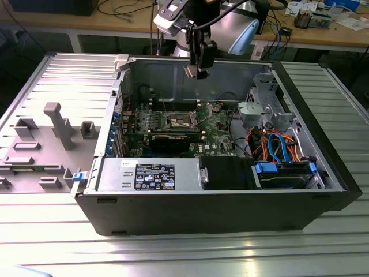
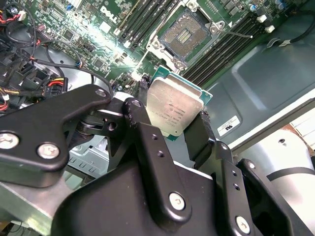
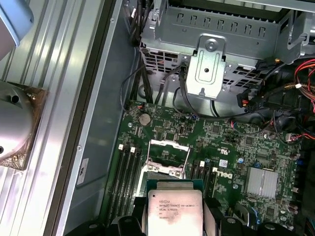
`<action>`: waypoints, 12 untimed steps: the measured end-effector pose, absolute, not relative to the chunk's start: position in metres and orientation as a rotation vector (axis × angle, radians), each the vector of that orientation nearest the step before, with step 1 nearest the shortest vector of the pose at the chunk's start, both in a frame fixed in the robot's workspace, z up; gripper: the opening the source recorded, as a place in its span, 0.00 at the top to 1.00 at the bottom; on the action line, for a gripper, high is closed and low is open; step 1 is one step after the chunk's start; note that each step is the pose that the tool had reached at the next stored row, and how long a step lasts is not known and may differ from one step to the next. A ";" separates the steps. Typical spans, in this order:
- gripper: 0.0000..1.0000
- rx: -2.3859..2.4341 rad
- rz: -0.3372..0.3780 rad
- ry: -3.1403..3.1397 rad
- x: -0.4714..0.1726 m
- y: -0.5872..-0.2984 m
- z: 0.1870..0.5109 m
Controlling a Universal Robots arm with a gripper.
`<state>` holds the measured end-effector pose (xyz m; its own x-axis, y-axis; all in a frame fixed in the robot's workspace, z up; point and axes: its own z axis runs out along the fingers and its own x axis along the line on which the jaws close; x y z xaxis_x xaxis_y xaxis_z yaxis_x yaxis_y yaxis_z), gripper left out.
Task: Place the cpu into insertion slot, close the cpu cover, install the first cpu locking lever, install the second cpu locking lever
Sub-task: 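Place the cpu into insertion slot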
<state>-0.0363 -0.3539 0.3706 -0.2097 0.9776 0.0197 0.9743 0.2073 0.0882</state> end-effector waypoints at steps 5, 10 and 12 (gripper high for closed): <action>0.45 1.949 0.126 2.409 -0.036 -0.354 0.371; 0.45 1.955 0.125 2.404 -0.037 -0.354 0.371; 0.45 1.964 0.125 2.396 -0.037 -0.354 0.371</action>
